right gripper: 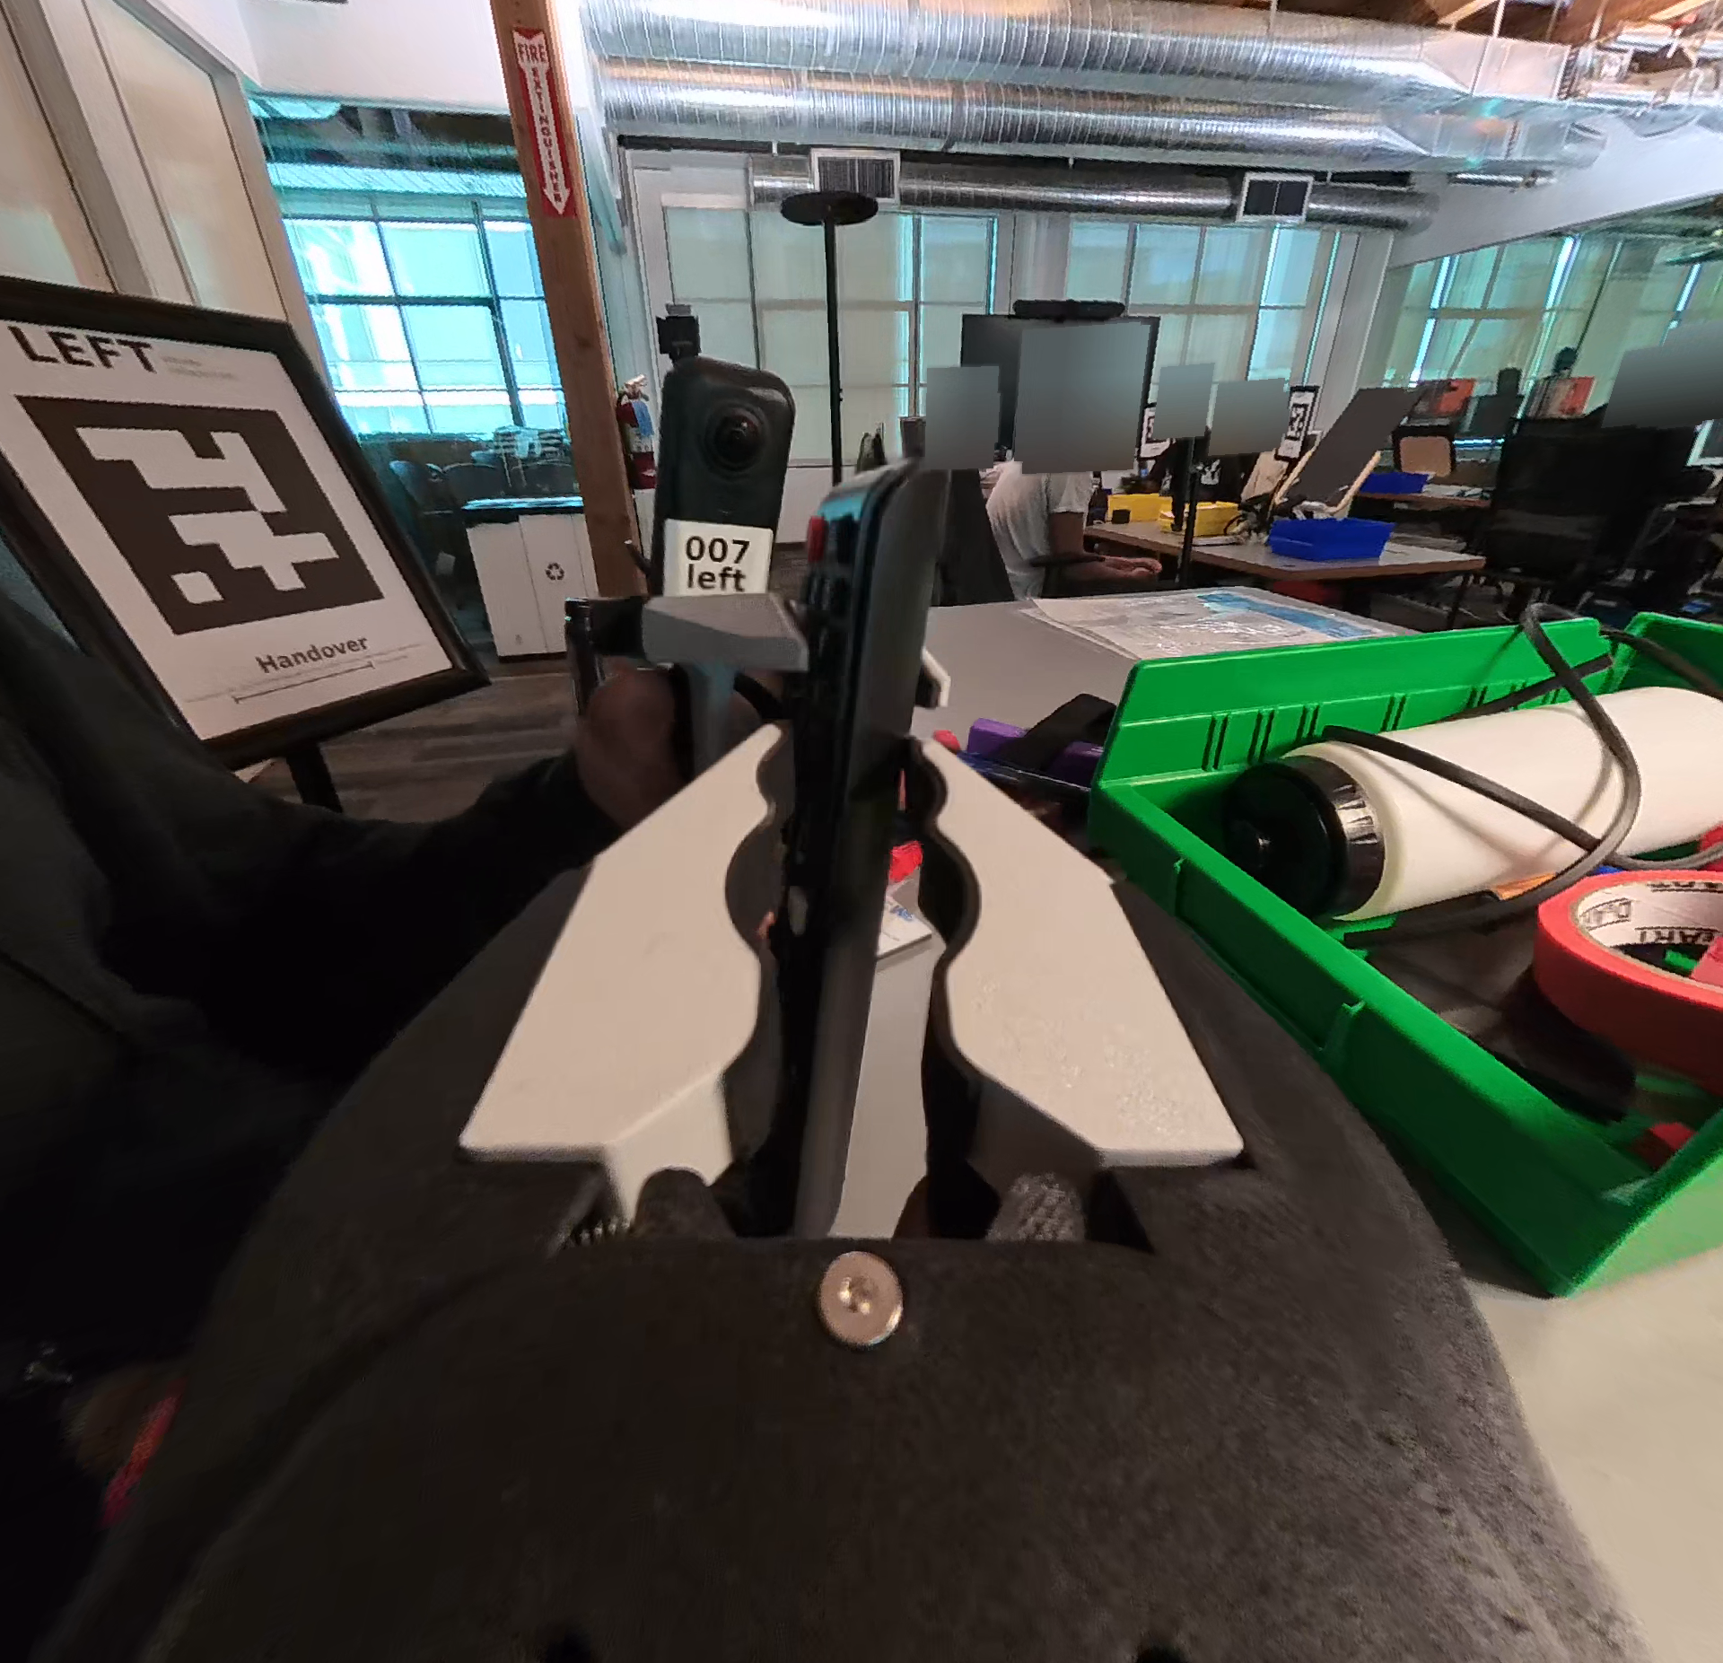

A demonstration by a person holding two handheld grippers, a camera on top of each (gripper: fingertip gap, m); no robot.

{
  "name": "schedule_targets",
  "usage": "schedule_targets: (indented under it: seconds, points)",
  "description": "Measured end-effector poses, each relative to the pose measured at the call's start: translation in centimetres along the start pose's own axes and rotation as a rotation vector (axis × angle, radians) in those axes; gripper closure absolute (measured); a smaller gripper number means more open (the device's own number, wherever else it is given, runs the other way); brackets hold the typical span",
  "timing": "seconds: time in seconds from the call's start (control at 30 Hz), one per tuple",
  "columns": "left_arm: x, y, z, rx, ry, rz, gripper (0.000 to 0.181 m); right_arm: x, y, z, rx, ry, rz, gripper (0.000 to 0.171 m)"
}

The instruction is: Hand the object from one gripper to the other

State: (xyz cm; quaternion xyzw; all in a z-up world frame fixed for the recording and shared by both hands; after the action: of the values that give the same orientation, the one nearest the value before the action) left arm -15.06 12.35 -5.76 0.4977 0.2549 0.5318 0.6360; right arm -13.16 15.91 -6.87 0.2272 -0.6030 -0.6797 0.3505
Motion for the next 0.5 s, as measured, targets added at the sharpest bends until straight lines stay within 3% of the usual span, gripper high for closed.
schedule_targets:
  seconds: [0.1,0.23,0.27,0.4,0.5]
  points:
    - [0.2,0.3,0.1,-0.003,0.005,0.039,0.143,0.0,-0.1,0.1,-0.054,-0.025,-0.023,0.149]
    - [-0.3,0.9,0.2,-0.006,-0.012,0.068,0.145,0.1,-0.1,-0.1,-0.078,-0.031,-0.025,0.15]
    - [-0.4,0.9,0.4,0.003,-0.023,0.068,0.153,0.1,0.0,-0.1,-0.075,-0.03,-0.018,0.149]
    - [-0.7,1.1,-0.2,0.06,0.039,0.067,0.156,-0.1,0.4,0.4,-0.072,-0.075,0.016,0.134]
    - [-2.1,2.9,-1.0,0.053,0.105,0.137,0.157,-0.2,0.3,1.0,-0.067,-0.11,0.005,0.134]
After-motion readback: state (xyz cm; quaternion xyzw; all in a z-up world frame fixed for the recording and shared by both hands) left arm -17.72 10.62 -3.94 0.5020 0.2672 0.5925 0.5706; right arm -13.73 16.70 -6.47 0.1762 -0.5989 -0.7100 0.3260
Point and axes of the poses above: each gripper's, where its closed fingertips meet, x out along the fingers, y out of its top, z = x × y across the jaws, the point moved 3 cm from there along -x, back along the fingers, and after that the axes turned 11 degrees about -x, right-handed, at the moved point
